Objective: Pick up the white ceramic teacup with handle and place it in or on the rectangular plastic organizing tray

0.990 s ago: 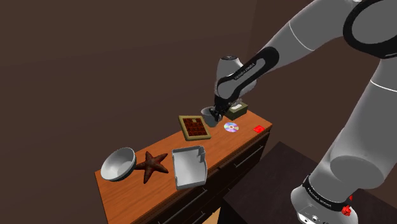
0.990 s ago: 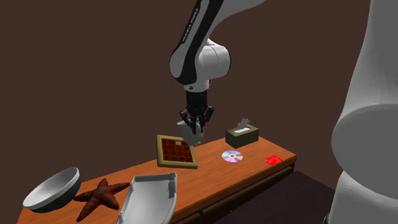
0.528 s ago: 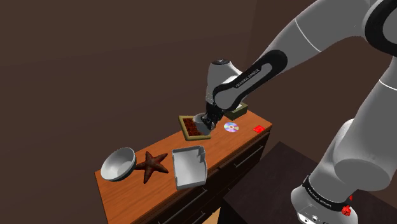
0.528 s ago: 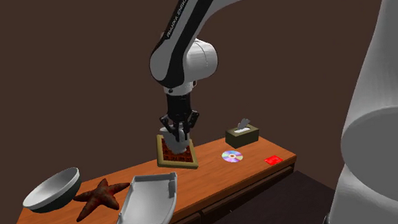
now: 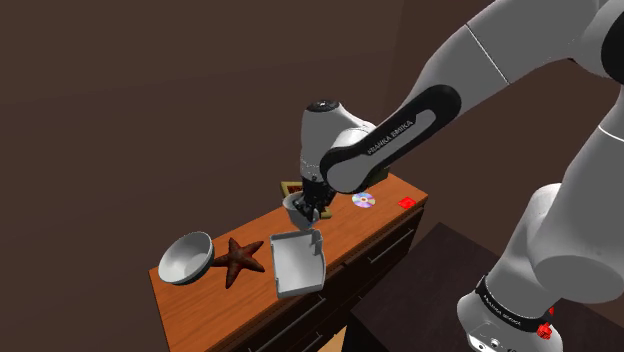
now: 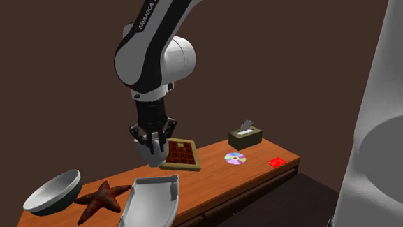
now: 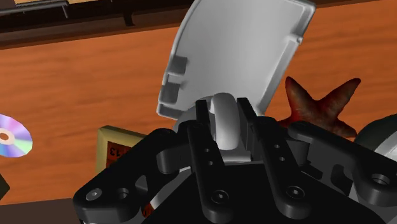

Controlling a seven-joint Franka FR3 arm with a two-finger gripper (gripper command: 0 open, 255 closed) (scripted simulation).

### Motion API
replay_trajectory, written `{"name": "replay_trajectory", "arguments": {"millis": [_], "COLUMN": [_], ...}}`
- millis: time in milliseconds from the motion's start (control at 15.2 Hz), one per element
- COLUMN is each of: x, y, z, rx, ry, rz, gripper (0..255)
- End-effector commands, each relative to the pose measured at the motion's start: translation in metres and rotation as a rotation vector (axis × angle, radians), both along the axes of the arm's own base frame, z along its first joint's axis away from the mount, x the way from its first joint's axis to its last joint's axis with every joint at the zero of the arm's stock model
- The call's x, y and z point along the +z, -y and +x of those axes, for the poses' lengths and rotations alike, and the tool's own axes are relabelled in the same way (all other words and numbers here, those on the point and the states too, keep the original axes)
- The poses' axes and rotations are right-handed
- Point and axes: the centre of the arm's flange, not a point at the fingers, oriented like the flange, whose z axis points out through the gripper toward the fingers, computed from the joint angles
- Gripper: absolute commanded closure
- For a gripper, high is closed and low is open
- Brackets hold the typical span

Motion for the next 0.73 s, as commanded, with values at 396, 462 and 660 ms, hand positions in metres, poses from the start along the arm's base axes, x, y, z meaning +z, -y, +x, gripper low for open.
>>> {"name": "replay_trajectory", "arguments": {"millis": [396, 462, 660], "x": [-0.024, -0.029, -0.045], "y": [-0.036, -0.036, -0.036], "z": [-0.012, -0.012, -0.012], "rx": [-0.002, -0.002, -0.002], "ry": [0.001, 0.001, 0.001], "rz": [0.0, 0.0, 0.0], "gripper": [255, 255, 255]}}
